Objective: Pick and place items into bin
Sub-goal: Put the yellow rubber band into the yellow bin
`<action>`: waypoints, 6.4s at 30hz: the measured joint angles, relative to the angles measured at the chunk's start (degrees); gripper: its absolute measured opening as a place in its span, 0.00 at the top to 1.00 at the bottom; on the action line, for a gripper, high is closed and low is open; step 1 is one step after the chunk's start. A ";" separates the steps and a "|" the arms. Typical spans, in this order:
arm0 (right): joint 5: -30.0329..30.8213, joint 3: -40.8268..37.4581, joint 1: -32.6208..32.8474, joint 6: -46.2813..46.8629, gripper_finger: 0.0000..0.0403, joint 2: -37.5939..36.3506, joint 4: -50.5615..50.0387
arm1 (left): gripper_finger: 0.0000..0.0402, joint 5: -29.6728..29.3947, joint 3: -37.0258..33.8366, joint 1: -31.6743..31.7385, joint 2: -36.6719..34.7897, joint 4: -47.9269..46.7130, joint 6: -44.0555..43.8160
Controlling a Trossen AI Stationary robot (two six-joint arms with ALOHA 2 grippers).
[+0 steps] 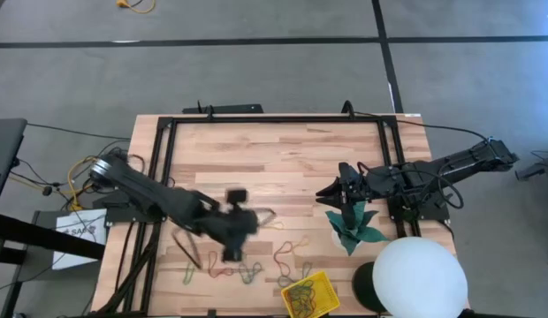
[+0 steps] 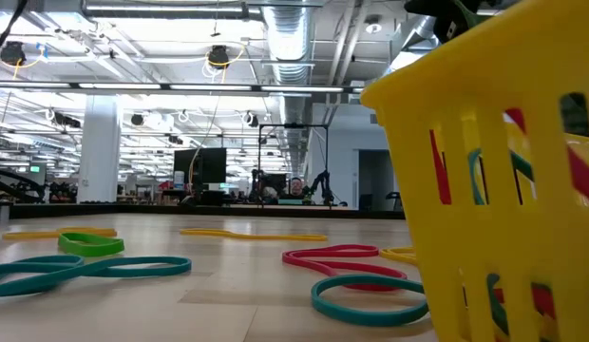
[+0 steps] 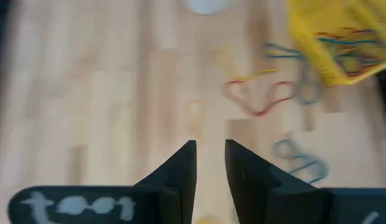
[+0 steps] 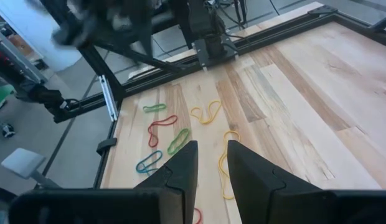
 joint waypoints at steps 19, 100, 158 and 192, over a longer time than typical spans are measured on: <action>0.12 -0.02 -0.13 -2.24 0.80 0.01 1.42 | 0.82 -21.46 -14.61 -2.41 -26.88 -14.29 -12.26; -7.64 53.88 -3.58 -5.52 0.80 73.32 -27.03 | 0.82 -17.04 -42.66 -2.43 -47.76 4.98 -19.99; -23.97 58.42 12.49 -16.56 1.00 54.52 -39.85 | 0.82 -17.04 -42.66 -2.42 -47.76 4.94 -20.17; -19.28 55.68 22.11 -1.34 1.00 62.59 -40.20 | 0.82 -16.52 -42.66 -2.41 -47.76 5.01 -22.48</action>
